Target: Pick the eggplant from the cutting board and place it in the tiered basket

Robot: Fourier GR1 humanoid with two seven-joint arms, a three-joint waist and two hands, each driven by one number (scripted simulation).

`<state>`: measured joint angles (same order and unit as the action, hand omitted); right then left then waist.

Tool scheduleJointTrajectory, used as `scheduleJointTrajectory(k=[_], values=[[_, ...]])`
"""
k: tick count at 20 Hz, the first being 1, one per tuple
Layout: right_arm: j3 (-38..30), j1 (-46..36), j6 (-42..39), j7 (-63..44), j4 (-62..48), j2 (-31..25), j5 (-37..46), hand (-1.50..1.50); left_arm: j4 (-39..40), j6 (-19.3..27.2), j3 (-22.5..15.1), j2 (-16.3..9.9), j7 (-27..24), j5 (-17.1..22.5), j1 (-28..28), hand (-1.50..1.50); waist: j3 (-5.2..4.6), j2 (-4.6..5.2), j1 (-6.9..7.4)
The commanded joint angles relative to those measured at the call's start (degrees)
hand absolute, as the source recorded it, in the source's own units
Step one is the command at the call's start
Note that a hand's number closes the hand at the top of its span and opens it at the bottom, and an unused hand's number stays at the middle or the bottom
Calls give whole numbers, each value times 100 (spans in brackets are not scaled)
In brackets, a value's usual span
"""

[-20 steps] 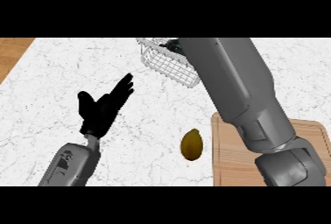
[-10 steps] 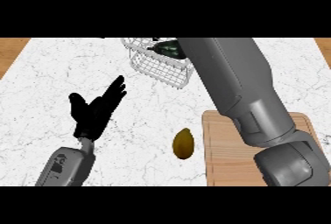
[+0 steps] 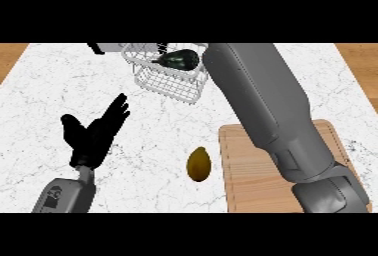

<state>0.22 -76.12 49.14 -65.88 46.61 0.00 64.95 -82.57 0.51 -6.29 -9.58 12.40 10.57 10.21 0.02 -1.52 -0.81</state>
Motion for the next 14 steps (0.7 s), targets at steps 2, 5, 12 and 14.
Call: scheduleJointTrajectory(k=[2,5,12,14], values=[[732,598,-901,-723,1206,0,-411,-150,-59,20,163,-79,65,92,-119,0,6,-121,-233],[960,1163,-1066,-738,2036,0,-593,-150,113,51,237,-78,-79,70,-219,0,11,-129,-426],[1295,1830,-1871,-1059,3697,0,-432,-150,4,174,340,-121,-71,54,-485,0,6,-227,-686],[1424,2263,-1980,-1065,4202,0,-355,-150,-182,184,334,-160,63,66,-406,0,15,-224,-703]])
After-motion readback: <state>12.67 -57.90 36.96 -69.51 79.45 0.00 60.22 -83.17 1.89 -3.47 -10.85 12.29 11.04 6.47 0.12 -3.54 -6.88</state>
